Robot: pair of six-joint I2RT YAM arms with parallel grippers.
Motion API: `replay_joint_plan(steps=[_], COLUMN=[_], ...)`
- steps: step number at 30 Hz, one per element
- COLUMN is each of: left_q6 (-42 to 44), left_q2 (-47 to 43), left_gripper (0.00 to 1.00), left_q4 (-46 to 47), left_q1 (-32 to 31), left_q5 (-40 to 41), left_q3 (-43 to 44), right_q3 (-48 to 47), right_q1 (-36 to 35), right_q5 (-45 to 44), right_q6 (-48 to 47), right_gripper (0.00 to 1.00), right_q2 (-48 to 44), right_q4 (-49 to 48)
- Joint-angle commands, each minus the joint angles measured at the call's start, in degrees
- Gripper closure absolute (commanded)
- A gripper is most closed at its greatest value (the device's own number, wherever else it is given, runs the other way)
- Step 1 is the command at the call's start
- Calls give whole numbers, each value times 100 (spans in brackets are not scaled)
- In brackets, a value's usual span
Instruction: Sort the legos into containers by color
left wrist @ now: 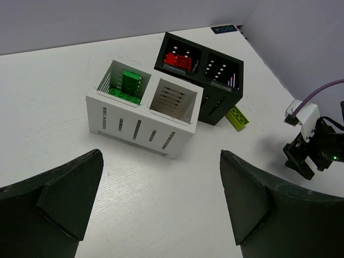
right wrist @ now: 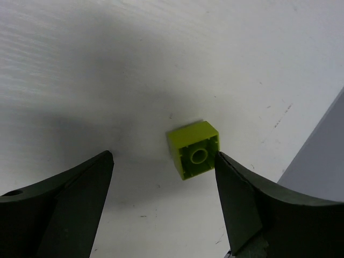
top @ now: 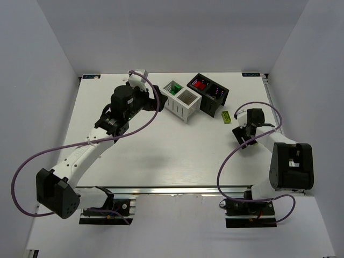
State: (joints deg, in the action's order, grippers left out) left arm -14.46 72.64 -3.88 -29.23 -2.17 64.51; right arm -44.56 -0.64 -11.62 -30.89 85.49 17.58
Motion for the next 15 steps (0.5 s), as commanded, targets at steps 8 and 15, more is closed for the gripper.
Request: replay_joint_plan(steps=[8, 15], left_q6=[-40, -48], left_q2=[-127, -110], left_gripper=[2, 2], left_q4=[142, 159], left_q1=[41, 67], left_q5=[-222, -257], left_q3=[-61, -70], right_q3=[-264, -378], right_q1=[424, 522], right_q5=[212, 696], right_q6=[-57, -66], right_gripper=[35, 48], right_q2=[363, 477], right_q4=[245, 571])
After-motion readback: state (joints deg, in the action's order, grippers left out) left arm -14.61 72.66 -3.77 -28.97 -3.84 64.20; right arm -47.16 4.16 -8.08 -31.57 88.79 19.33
